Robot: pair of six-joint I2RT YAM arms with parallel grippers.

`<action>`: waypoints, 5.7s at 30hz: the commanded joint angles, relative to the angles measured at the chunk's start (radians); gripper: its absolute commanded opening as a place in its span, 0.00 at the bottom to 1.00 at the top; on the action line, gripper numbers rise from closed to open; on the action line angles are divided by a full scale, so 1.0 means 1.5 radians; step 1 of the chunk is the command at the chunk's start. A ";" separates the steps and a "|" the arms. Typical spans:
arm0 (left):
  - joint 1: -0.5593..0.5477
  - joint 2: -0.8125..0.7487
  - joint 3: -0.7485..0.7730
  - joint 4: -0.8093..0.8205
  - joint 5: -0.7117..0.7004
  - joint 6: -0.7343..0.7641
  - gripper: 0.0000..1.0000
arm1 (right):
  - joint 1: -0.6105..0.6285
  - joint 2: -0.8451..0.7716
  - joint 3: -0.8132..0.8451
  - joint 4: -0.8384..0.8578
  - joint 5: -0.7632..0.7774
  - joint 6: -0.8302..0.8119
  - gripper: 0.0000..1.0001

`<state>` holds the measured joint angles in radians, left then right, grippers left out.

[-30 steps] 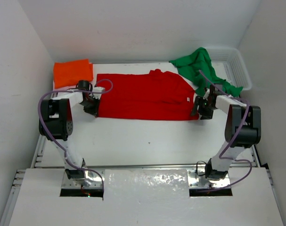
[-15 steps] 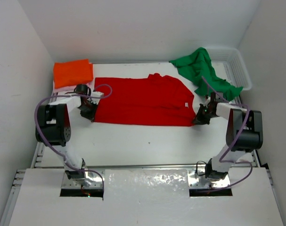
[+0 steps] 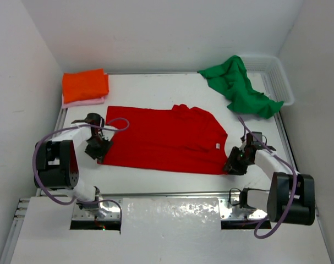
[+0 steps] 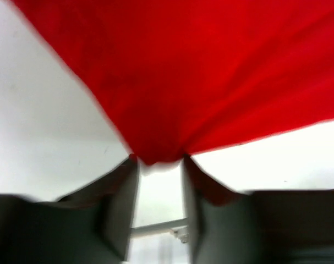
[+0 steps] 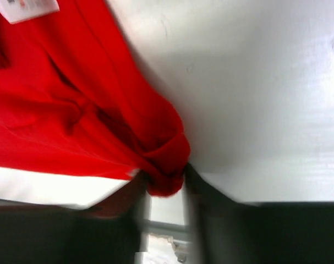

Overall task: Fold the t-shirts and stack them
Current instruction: Fold the flattened tshirt in 1/3 of the way

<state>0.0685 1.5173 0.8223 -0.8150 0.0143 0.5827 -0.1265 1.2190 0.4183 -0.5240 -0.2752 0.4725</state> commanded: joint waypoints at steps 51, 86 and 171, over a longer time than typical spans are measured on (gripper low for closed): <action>-0.652 0.399 0.699 -0.084 0.459 0.463 0.34 | 0.039 0.346 0.505 0.009 -0.030 -0.154 0.32; -0.648 0.479 0.577 0.176 0.402 0.252 0.42 | 0.069 0.449 0.512 0.047 -0.046 -0.221 0.27; -0.596 0.440 0.699 0.099 0.420 0.103 0.00 | 0.076 0.382 0.527 -0.033 -0.018 -0.206 0.00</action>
<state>-0.8619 2.2787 1.8275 -0.5686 0.5491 0.6491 -0.0204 1.8637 1.1828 -0.5339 -0.3107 0.1394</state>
